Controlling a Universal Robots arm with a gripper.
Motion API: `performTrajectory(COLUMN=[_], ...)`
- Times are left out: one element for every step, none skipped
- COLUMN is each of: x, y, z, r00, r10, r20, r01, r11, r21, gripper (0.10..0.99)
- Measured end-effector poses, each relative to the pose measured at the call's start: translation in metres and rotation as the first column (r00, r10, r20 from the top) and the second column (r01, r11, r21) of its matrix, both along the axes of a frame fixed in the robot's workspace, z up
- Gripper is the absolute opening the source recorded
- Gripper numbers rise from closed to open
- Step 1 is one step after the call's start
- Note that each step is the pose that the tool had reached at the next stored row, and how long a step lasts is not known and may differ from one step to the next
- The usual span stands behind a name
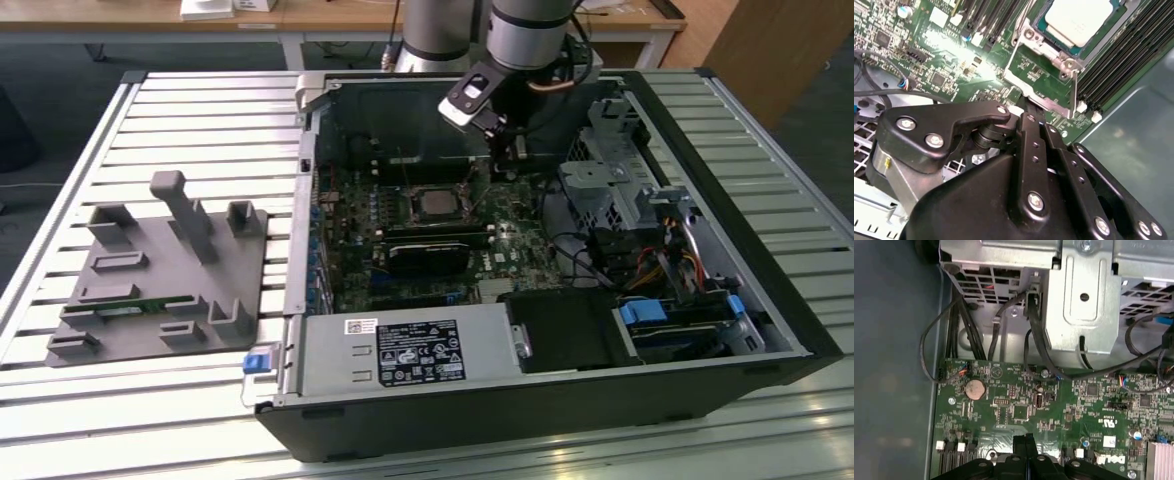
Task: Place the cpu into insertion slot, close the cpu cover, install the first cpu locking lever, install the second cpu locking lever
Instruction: 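Close the cpu cover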
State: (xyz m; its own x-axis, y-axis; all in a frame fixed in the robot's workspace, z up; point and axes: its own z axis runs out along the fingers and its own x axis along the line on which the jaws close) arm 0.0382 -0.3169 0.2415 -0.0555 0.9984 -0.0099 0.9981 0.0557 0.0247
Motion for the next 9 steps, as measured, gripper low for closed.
performTrajectory(x=[-0.0014, -0.0026, -0.0036, -0.0074, -0.0095, -0.0105, -0.0121, -0.0132, -0.0143], y=[0.0, 0.0, 0.0, 0.0, 0.0, 0.0, 0.0, 0.0, 0.0], z=[-0.0001, -0.0001, -0.0001, -0.0004, -0.0005, -0.0005, -0.0006, -0.0007, -0.0007], r00=[1.0, 1.0, 1.0, 1.0, 1.0, 1.0, 1.0, 1.0, 1.0], r10=[0.0, 0.0, 0.0, 0.0, 0.0, 0.0, 0.0, 0.0, 0.0], r20=[0.0, 0.0, 0.0, 0.0, 0.0, -0.0001, 0.0, 0.0, 0.0], r01=[0.0, 0.0, 0.0, 0.0, 0.0, 0.0, 0.0, 0.0, 0.0], r11=[1.0, 1.0, 1.0, 1.0, 1.0, 1.0, 1.0, 1.0, 1.0], r21=[0.0, 0.0, 0.0, 0.0, 0.0, 0.0, 0.0, 0.0, 0.0], gripper=[0.118, 0.118, 0.118, 0.118, 0.118, 0.118, 0.118, 0.118, 0.118])
